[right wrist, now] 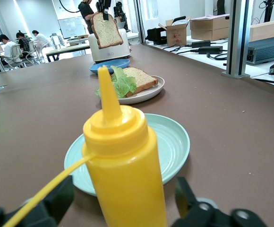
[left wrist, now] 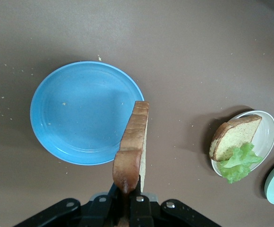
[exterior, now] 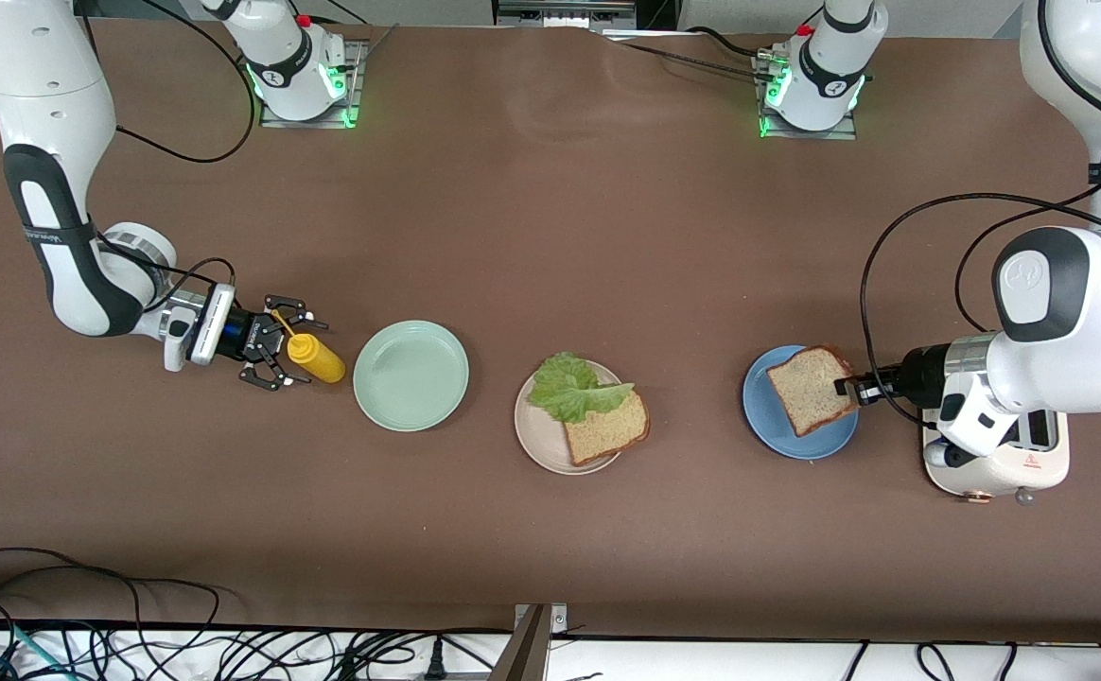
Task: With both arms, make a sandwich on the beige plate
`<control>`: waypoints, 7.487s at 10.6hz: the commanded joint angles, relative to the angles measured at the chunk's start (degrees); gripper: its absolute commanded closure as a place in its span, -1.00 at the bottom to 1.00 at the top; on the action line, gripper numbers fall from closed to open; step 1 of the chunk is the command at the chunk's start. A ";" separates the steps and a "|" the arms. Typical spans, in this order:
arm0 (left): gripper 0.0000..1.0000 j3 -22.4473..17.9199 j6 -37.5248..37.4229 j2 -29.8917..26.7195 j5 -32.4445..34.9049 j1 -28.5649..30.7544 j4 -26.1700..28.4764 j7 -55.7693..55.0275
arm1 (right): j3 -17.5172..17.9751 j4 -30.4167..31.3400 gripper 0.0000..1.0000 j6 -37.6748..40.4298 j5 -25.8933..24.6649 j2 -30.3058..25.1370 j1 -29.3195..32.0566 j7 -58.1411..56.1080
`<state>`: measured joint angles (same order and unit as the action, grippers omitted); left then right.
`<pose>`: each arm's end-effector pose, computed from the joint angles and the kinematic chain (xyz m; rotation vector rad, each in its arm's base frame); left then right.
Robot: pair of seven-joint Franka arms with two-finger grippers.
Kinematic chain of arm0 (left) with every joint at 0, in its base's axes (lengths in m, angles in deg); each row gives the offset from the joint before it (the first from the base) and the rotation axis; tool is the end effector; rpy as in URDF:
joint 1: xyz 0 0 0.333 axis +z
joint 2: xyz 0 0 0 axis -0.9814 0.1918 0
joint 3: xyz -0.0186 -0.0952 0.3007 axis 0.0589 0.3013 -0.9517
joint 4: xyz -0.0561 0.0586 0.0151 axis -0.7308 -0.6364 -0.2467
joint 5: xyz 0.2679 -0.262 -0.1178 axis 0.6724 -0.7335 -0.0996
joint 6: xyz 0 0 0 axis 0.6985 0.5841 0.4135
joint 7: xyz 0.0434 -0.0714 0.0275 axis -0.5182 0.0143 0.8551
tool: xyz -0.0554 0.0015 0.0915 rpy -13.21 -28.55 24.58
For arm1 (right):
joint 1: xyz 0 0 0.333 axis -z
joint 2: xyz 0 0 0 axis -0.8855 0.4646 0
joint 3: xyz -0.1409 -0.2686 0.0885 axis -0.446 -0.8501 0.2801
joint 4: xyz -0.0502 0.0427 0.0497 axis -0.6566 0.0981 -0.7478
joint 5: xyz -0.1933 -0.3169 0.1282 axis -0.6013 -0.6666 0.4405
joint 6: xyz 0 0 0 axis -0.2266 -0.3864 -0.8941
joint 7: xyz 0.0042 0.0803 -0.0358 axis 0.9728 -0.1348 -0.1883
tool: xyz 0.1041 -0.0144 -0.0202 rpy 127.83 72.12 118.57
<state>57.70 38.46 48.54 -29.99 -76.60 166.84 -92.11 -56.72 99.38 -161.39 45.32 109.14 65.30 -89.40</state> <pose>0.6869 -0.0430 0.3777 2.7411 0.5055 -0.3315 0.5590 -0.0073 0.1376 -1.7041 -1.1982 -1.0337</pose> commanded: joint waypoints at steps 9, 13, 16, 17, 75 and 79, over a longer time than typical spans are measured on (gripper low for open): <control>1.00 0.17 -2.26 -0.42 2.13 0.73 -0.95 1.30 | 1.15 -1.03 1.00 -10.33 -3.66 -3.04 -1.22 18.29; 1.00 -0.18 -2.35 -0.42 2.39 0.91 -0.95 3.05 | 6.51 -5.59 1.00 -18.17 -27.63 -10.07 -2.01 50.13; 1.00 -0.18 -2.70 -0.42 4.23 0.91 -0.95 4.37 | 11.68 -12.35 1.00 -21.88 -49.84 -10.79 -5.08 76.58; 1.00 -0.18 -2.87 -0.51 4.24 0.91 -0.95 4.37 | 12.75 -14.38 1.00 -21.88 -57.75 -10.44 -7.18 85.63; 1.00 0.34 4.66 4.06 -29.06 -10.76 -1.04 -8.64 | 1.24 -16.25 1.00 8.87 -24.46 -3.07 1.32 16.94; 1.00 0.34 10.49 7.04 -35.14 -14.64 -1.04 3.65 | 1.07 -13.87 1.00 10.80 -18.11 2.02 4.57 5.85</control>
<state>58.59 48.57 54.27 -62.42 -90.59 166.63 -92.95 -56.26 85.15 -153.27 24.98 109.71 67.81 -80.20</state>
